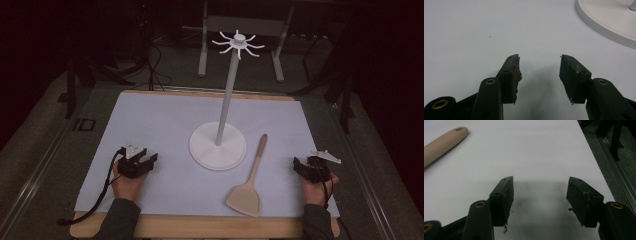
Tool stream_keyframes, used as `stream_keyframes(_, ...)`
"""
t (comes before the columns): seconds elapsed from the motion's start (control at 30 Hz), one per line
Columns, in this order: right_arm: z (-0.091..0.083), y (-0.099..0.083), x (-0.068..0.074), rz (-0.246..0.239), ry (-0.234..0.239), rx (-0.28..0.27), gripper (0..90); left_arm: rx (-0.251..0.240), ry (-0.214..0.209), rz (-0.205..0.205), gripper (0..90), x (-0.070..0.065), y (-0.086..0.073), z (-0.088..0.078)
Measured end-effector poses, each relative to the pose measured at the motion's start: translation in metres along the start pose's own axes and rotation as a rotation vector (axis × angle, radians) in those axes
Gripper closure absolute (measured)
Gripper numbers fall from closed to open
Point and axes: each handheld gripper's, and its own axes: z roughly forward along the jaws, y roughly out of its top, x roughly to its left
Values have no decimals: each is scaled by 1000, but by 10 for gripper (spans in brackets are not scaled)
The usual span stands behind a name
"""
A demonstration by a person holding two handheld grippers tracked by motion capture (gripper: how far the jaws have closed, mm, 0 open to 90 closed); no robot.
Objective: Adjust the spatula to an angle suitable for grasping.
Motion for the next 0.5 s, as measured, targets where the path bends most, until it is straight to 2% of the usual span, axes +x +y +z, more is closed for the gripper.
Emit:
stream_keyframes(0.17, -2, 0, 0, 17, 16, -5, 379, 3, 0, -7, 493, 0, 0, 1)
stream_keyframes(0.33, -10, 5, 8, -4, 39, -23, 376, 3, 2, 0, 490, 0, 0, 0)
stream_keyframes(0.37, -11, 6, 10, -10, 44, -25, 383, 3, 1, 0, 490, 0, 0, 0)
stream_keyframes(0.47, -14, 10, 21, -23, 101, -15, 465, 3, 0, -3, 482, 0, 0, 1)
stream_keyframes(0.5, -14, 10, 21, -23, 101, -15, 465, 3, 0, -3, 481, 0, 0, 1)
